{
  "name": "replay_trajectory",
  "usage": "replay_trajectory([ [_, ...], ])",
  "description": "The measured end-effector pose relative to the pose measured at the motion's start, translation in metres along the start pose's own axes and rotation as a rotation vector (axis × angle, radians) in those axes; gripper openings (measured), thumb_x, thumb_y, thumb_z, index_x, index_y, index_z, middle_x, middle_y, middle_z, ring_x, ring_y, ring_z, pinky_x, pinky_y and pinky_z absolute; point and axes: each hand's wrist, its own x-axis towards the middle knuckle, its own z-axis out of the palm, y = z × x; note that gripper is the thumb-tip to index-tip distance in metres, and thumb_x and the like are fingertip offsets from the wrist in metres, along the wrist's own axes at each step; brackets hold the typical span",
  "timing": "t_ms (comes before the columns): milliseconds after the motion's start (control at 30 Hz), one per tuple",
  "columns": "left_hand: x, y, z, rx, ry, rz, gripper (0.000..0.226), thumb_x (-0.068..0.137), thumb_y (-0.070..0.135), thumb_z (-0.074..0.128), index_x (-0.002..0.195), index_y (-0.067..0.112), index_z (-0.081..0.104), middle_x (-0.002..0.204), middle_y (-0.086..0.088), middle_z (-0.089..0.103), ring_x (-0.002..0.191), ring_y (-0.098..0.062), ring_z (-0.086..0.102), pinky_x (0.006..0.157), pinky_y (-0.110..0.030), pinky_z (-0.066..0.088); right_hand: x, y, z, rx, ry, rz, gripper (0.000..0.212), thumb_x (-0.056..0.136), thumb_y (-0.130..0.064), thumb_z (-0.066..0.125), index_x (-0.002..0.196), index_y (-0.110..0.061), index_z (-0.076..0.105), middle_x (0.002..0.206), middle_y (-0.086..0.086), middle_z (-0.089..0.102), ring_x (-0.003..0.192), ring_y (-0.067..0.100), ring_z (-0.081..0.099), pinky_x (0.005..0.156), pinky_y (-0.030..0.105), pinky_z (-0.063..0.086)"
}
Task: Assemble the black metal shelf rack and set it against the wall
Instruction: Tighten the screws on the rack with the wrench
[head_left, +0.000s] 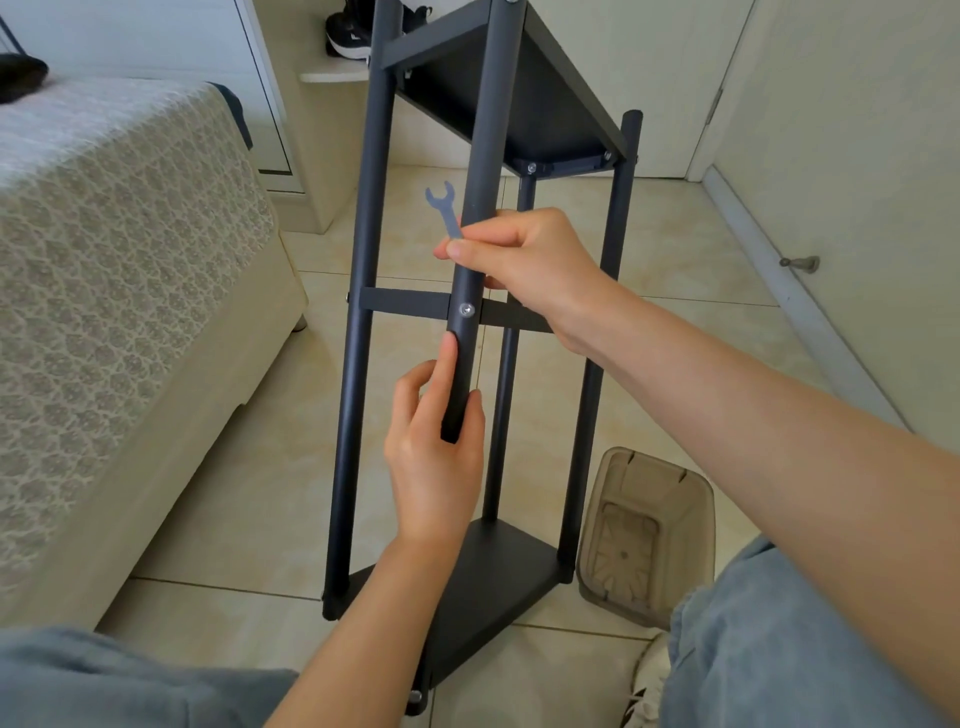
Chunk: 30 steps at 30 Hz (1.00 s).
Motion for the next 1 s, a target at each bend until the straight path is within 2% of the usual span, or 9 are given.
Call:
replay_trajectory([
  [67,0.0,0.001,0.0,-0.007,0.004,-0.012,0.058,0.09,-0.002,0.07,0.144,0.005,0.052,0.107,-0.011,0.062,0.099,0.0,0.053,0.089,-0.006,0.047,0.0,-0.001,0.0,0.005,-0.01,0.013,0.018,0.089,-0.023,0.07,0.104,-0.017,0.078,0.101,-0.01,0.07,0.102,0.006,0.062,0.094,0.028,0.052],
  [200,0.0,0.002,0.002,-0.017,0.014,-0.007,0.057,0.089,-0.002,0.07,0.143,0.005,0.053,0.107,-0.011,0.064,0.099,-0.005,0.056,0.09,-0.012,0.051,0.0,0.0,-0.006,0.0,-0.024,0.043,0.023,0.089,-0.023,0.07,0.108,-0.011,0.075,0.109,-0.001,0.072,0.107,0.012,0.063,0.095,0.031,0.054],
  [367,0.003,0.001,0.001,-0.013,0.015,-0.013,0.057,0.089,-0.002,0.071,0.143,0.005,0.053,0.106,-0.008,0.062,0.097,-0.003,0.054,0.087,-0.014,0.052,-0.009,0.01,-0.015,-0.018,-0.025,0.058,0.015,0.088,-0.022,0.072,0.099,-0.016,0.078,0.104,-0.009,0.072,0.101,0.004,0.064,0.094,0.028,0.052],
  [467,0.006,-0.001,-0.001,-0.015,0.006,-0.027,0.059,0.089,-0.002,0.07,0.144,0.007,0.052,0.107,-0.007,0.061,0.099,-0.001,0.054,0.089,-0.009,0.049,-0.02,0.023,-0.023,-0.074,-0.017,0.066,0.007,0.086,-0.022,0.074,0.091,-0.022,0.078,0.096,-0.013,0.072,0.094,0.001,0.065,0.092,0.027,0.053],
  [600,0.007,-0.001,-0.003,-0.017,0.001,-0.039,0.058,0.09,-0.002,0.07,0.144,0.007,0.052,0.108,-0.007,0.062,0.1,-0.003,0.056,0.09,-0.005,0.046,-0.033,0.043,-0.032,-0.157,0.031,0.137,0.011,0.087,-0.025,0.073,0.095,-0.021,0.078,0.094,-0.01,0.071,0.092,0.004,0.063,0.09,0.03,0.053],
  [767,0.007,-0.001,-0.004,-0.005,0.014,-0.041,0.059,0.09,-0.001,0.07,0.145,0.008,0.051,0.108,-0.005,0.062,0.099,-0.002,0.054,0.089,-0.004,0.045,-0.059,0.074,-0.008,-0.03,0.115,0.281,0.009,0.087,-0.026,0.072,0.092,-0.022,0.078,0.09,-0.012,0.07,0.088,0.003,0.061,0.09,0.031,0.052],
  [833,0.008,-0.002,-0.004,0.008,0.02,-0.036,0.058,0.091,0.002,0.07,0.145,0.009,0.051,0.106,-0.005,0.061,0.098,-0.002,0.054,0.088,-0.005,0.046,-0.068,0.085,0.005,-0.017,0.108,0.325,0.011,0.089,-0.025,0.069,0.092,-0.021,0.078,0.092,-0.008,0.072,0.089,0.004,0.061,0.092,0.032,0.052],
  [900,0.009,-0.005,-0.005,0.027,0.02,-0.019,0.057,0.092,0.004,0.07,0.145,0.008,0.051,0.104,-0.004,0.061,0.097,-0.002,0.054,0.088,-0.004,0.044,-0.071,0.092,0.015,-0.02,0.096,0.339,0.015,0.092,-0.023,0.065,0.093,-0.017,0.079,0.094,0.0,0.073,0.088,0.008,0.062,0.091,0.032,0.053],
  [1000,0.012,-0.011,-0.007,0.044,0.015,-0.013,0.058,0.092,0.007,0.07,0.146,0.009,0.05,0.105,0.002,0.056,0.096,-0.003,0.054,0.086,-0.005,0.045,-0.068,0.094,0.026,-0.022,0.086,0.322,0.018,0.095,-0.021,0.062,0.097,-0.013,0.078,0.097,-0.002,0.071,0.091,0.008,0.061,0.089,0.028,0.05],
])
